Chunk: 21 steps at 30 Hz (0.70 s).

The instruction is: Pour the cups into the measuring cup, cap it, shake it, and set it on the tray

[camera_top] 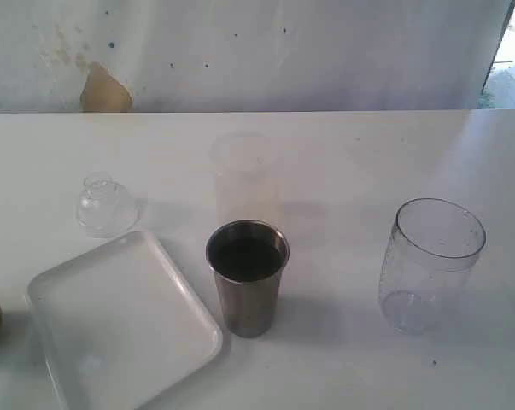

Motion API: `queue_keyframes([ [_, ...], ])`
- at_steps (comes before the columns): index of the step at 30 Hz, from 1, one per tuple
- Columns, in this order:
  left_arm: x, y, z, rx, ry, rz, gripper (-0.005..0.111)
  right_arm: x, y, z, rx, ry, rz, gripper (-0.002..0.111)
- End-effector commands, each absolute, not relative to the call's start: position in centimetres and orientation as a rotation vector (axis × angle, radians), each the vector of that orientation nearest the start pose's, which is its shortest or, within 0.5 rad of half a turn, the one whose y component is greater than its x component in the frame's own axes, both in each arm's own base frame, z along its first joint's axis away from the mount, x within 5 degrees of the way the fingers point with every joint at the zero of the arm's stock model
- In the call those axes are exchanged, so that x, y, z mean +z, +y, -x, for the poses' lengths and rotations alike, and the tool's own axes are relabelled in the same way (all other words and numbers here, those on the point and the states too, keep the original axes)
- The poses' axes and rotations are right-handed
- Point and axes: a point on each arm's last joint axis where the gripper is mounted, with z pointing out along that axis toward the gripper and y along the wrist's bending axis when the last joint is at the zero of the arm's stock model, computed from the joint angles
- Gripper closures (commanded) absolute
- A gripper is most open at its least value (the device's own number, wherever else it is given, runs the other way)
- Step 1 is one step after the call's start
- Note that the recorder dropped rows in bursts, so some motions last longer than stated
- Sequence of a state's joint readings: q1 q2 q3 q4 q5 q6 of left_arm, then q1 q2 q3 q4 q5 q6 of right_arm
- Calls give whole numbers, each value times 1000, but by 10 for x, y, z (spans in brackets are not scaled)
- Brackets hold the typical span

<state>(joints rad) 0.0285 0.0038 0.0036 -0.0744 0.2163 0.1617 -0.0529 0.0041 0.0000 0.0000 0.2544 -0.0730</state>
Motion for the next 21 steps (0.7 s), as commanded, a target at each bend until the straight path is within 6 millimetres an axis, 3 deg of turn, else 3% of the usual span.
queue_keyframes([
  [1, 195, 0, -56, 68, 1684, -58, 107, 191, -3, -55, -98, 1730, 14, 108],
  [14, 220, 4, -55, -224, 1387, 259, 104, 191, -3, -55, -98, 1730, 14, 108],
  [17, 220, 4, -55, -226, 1384, 261, 79, 191, -3, -55, -98, 1730, 14, 108],
  [20, 223, 4, -55, -223, 1357, 263, 29, 191, -3, -55, -98, 1730, 14, 108],
  [21, 224, 4, -54, -235, 1345, 275, 7, 191, -3, -55, -98, 1730, 14, 108],
])
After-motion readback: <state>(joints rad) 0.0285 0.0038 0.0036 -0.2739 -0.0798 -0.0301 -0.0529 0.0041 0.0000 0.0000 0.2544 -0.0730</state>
